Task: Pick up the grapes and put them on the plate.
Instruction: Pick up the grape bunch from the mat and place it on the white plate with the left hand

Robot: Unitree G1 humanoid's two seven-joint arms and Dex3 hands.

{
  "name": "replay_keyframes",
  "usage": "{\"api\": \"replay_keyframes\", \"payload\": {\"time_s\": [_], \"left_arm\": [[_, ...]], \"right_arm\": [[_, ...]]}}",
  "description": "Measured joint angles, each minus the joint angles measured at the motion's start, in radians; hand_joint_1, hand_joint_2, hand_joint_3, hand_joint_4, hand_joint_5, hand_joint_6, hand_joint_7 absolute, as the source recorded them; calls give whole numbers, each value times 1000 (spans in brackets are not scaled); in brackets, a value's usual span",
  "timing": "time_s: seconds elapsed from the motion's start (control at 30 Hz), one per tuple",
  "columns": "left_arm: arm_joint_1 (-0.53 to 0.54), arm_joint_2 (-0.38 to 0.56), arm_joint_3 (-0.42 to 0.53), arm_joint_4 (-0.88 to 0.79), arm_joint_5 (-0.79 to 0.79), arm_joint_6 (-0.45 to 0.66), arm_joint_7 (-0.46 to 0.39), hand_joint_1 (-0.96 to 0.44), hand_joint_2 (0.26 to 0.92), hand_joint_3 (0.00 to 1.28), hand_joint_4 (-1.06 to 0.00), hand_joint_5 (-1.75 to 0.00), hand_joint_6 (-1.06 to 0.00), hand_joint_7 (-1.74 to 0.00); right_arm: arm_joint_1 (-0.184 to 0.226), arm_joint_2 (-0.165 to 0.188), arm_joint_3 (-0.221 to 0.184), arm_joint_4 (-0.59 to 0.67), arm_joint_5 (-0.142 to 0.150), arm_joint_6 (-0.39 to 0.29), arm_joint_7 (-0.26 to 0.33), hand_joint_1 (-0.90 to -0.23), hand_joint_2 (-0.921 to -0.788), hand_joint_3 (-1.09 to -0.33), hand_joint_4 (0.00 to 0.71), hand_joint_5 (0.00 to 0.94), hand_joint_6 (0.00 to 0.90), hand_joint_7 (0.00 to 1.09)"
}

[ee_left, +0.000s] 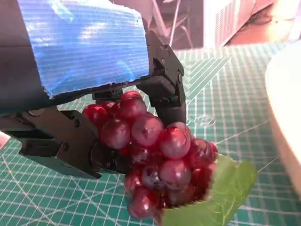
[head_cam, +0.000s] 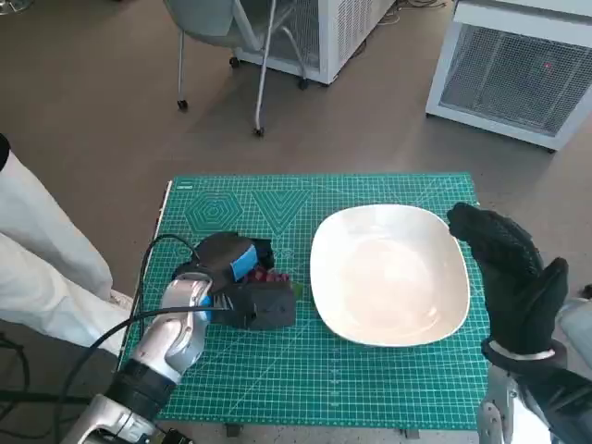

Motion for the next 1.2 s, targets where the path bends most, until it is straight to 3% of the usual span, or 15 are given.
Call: {"api": "replay_keyframes", "payload": {"time_s": [0.33, 0.63, 0.8, 0.9, 1.1, 1.2], "left_arm": [[44, 35, 44, -218, 3, 47, -70, 2, 906, 71, -693, -1303, -708, -942], [53, 63, 111, -480, 16, 84, -113, 5, 905, 69, -695, -1312, -724, -904], [52, 68, 150, -583, 19, 91, -122, 4, 917, 98, -628, -1255, -639, -1137], [52, 68, 165, -621, 19, 89, -123, 4, 914, 111, -615, -1245, -624, -1184], [51, 67, 183, -646, 17, 72, -123, 4, 901, 120, -631, -1218, -640, -1181], [51, 67, 185, -646, 17, 63, -122, 5, 900, 111, -642, -1279, -674, -1061]], "right_arm": [[-4, 1, -2, 13, 1, -5, 3, -462, -921, -543, 653, 2, 242, 784], [-11, 2, -5, 28, 1, -8, 7, -462, -921, -543, 653, 1, 242, 784], [-14, 5, -4, 30, 0, -11, 7, -461, -921, -544, 653, 1, 241, 785], [-15, 6, -4, 30, 0, -15, 7, -461, -921, -545, 653, 1, 241, 786], [-15, 7, -3, 30, 0, -18, 7, -462, -921, -545, 653, 1, 239, 789], [-15, 8, -3, 30, 0, -18, 7, -462, -921, -545, 653, 1, 239, 790]]}}
